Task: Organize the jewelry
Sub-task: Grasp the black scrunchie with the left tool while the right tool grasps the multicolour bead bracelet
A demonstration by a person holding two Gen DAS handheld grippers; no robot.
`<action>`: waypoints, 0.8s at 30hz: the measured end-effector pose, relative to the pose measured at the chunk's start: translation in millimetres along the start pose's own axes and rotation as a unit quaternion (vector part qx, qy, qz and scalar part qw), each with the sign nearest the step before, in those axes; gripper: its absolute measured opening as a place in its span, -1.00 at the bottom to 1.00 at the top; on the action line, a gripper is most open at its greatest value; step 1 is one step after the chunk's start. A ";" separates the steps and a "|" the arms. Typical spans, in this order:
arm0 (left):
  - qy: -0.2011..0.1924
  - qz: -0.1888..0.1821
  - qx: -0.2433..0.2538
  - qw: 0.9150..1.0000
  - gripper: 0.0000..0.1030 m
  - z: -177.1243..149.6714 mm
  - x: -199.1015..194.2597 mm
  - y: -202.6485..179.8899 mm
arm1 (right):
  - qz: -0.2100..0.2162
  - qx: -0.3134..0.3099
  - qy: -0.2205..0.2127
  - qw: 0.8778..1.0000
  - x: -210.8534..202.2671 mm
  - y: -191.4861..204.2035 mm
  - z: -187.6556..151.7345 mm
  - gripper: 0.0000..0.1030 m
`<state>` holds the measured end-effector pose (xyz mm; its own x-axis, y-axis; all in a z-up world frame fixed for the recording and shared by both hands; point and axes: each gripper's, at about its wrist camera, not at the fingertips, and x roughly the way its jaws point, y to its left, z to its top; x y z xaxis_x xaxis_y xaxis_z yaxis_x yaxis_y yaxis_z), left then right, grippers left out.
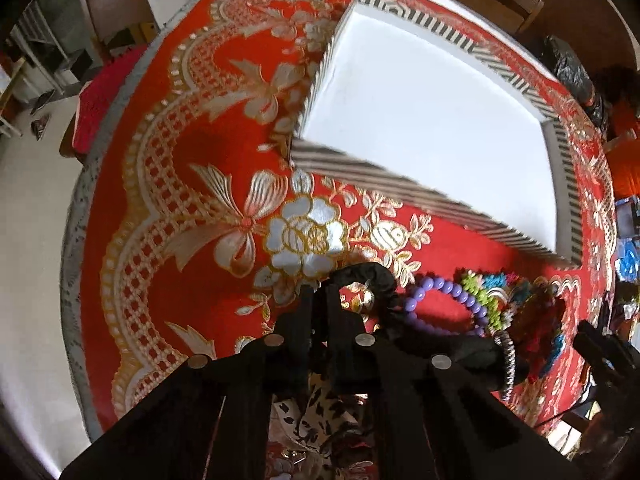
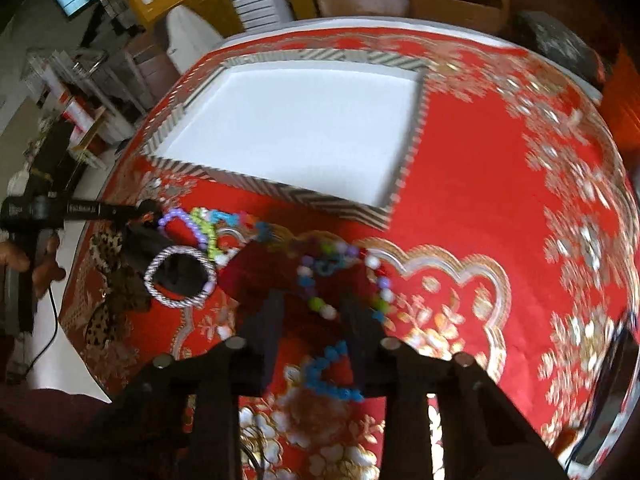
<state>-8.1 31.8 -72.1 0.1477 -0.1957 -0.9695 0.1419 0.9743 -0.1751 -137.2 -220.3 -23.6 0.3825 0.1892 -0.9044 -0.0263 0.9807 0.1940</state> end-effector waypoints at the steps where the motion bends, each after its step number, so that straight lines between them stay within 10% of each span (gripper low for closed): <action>1: -0.003 -0.002 -0.001 1.000 -1.00 2.0 -1.7 1.7 | -0.008 -0.012 0.003 1.000 4.3 4.5 2.7 -0.67; 12: -0.034 -0.023 -0.017 0.999 -1.00 0.6 -35.8 14.8 | 0.002 -0.025 0.055 0.998 37.8 6.2 13.7 -0.93; 24: -0.061 -0.031 -0.011 0.998 -1.00 -1.8 -60.8 -4.0 | 0.086 0.091 -0.043 0.991 -37.8 -41.3 5.6 -0.95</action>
<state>-19.4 40.0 -12.8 0.2573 -0.2673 -0.9286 0.1338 0.9616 -0.2397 -145.4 -268.3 4.7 0.4635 0.3410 -0.8178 0.0658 0.9072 0.4156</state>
